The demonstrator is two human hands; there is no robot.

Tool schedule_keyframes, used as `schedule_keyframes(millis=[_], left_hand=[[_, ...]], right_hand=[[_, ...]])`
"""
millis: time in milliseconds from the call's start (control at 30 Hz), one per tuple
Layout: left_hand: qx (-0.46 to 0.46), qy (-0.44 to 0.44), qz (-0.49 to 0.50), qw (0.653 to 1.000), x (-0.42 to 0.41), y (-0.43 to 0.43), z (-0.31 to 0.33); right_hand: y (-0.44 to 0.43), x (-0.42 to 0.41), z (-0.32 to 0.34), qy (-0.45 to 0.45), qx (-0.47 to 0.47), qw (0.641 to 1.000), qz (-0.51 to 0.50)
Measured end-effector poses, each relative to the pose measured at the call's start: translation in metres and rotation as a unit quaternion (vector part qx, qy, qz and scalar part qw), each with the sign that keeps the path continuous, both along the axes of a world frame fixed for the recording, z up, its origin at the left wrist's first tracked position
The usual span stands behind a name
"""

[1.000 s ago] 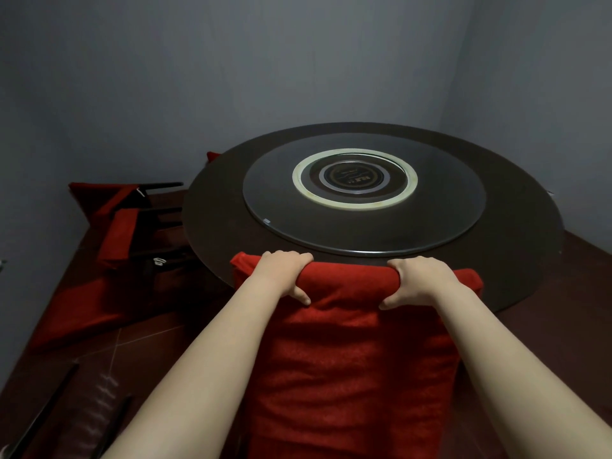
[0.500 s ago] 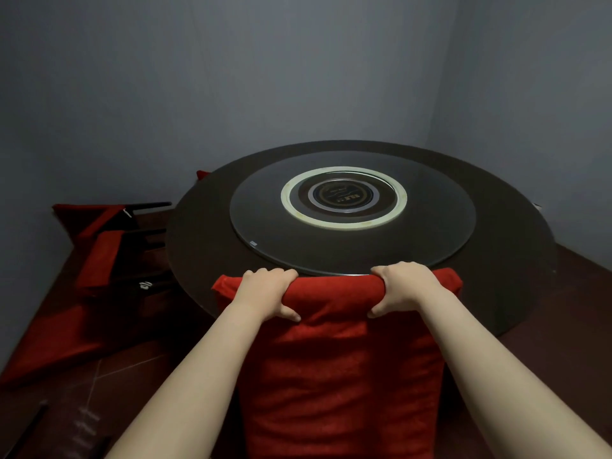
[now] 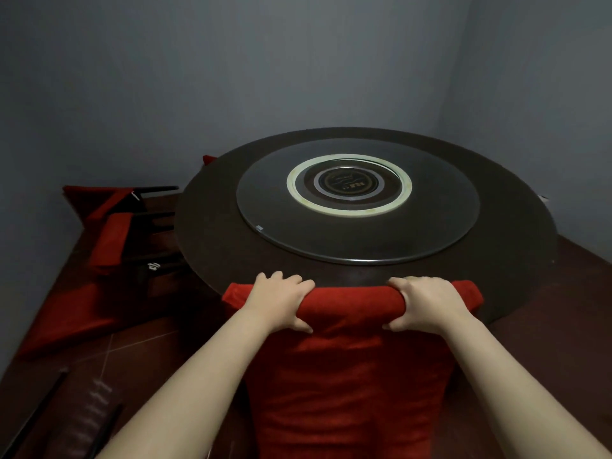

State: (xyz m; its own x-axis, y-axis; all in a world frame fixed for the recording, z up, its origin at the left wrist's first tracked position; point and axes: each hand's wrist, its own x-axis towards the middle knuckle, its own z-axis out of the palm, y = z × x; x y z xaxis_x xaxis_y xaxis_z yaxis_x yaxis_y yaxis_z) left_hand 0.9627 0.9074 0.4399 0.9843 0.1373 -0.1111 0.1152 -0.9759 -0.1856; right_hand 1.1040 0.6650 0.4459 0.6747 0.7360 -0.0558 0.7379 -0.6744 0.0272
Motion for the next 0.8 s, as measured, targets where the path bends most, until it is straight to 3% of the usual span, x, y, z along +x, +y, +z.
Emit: schedule_keyframes(millis=[167, 533, 800], left_hand=[[0.017, 0.031, -0.045, 0.998, -0.007, 0.011, 0.006], [-0.032, -0.055, 0.031, 0.997, -0.032, -0.007, -0.010], [-0.007, -0.138, -0.031, 0.990, -0.022, -0.075, -0.035]], right_hand=[[-0.002, -0.028, -0.012, -0.023, 0.015, 0.999, -0.025], [0.001, -0.016, -0.013, -0.040, -0.037, 0.998, 0.037], [-0.037, 0.032, -0.023, -0.025, -0.096, 0.993, 0.057]])
